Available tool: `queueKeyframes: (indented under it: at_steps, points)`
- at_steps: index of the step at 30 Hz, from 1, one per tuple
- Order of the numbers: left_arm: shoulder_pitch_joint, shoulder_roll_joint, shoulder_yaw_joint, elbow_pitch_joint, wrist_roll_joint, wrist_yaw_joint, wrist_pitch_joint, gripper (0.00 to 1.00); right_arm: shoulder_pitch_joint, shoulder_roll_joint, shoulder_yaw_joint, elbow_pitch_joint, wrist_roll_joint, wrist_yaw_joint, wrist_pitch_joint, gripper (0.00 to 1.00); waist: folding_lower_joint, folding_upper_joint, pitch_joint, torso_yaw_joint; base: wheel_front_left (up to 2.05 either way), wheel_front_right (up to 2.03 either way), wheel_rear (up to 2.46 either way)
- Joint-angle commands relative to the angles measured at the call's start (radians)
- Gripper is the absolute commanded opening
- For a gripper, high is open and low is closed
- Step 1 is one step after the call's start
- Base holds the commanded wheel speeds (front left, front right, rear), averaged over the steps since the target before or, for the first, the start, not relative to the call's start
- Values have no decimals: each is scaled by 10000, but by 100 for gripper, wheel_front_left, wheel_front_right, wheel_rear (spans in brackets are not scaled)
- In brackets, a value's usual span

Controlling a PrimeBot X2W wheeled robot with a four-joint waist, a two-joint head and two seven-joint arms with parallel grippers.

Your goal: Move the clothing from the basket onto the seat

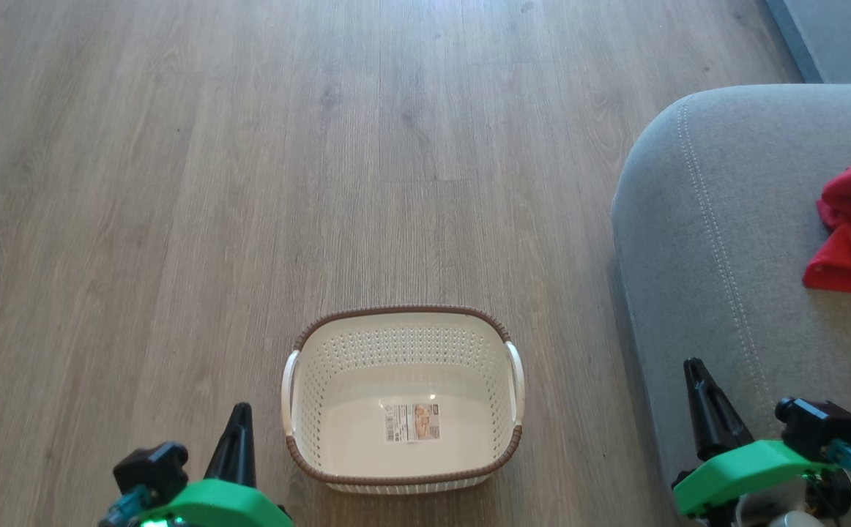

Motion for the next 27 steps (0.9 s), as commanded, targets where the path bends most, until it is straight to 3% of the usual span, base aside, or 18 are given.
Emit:
queueKeyframes:
  at_steps: [1, 27]
  points:
    - [-504, 89, 211, -271, -258, -83, 28, 0, -484, 11, -82, -317, 274, 0, 55, 0, 0, -1, -1, -1, 0, 0, 0]
    - [-906, 184, 736, -125, -3306, -641, 710, 0, -762, 74, -395, -321, 3343, -1, 831, 0, 0, -1, -43, -50, 0, 0, 0]
